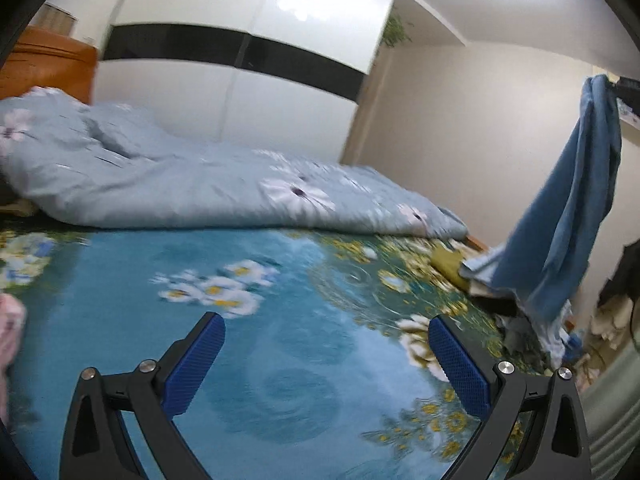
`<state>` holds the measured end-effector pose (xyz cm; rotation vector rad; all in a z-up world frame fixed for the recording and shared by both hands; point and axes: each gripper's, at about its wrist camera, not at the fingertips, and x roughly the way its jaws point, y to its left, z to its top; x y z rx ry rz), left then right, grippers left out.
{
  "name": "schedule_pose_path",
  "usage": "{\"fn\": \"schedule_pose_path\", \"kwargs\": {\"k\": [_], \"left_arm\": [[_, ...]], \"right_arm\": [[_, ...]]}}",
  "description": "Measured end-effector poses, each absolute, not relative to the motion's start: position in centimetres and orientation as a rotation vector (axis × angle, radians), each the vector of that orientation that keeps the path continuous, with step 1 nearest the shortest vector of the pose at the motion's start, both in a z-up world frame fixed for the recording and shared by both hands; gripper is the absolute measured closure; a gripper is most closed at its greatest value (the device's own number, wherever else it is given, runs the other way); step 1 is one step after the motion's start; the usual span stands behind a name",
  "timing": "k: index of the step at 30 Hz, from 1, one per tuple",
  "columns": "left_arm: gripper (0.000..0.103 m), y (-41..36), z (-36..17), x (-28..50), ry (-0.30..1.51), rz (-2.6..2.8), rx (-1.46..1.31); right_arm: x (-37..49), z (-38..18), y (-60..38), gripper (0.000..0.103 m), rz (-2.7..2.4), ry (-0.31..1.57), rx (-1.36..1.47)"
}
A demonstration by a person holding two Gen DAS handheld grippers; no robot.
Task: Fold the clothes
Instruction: 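Carry the blue sweatshirt with the right gripper and drop it on the bed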
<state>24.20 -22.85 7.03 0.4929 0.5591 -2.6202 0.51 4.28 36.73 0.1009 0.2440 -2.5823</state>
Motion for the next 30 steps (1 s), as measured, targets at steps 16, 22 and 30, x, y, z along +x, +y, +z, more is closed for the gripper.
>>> {"fn": "schedule_pose_path", "kwargs": {"k": [16, 22, 30], "left_arm": [[0.000, -25.0, 6.1, 40.4, 0.467, -2.375, 0.550], [0.000, -26.7, 3.7, 42.0, 0.522, -2.322, 0.613], [0.000, -27.7, 1.2, 38.9, 0.594, -2.333, 0.707]], "right_arm": [[16.0, 8.3, -23.4, 0.097, -1.607, 0.489, 0.761], [20.1, 1.4, -31.6, 0.096, -1.514, 0.712, 0.844], [18.3, 0.7, -29.8, 0.051, -1.434, 0.658, 0.881]]}}
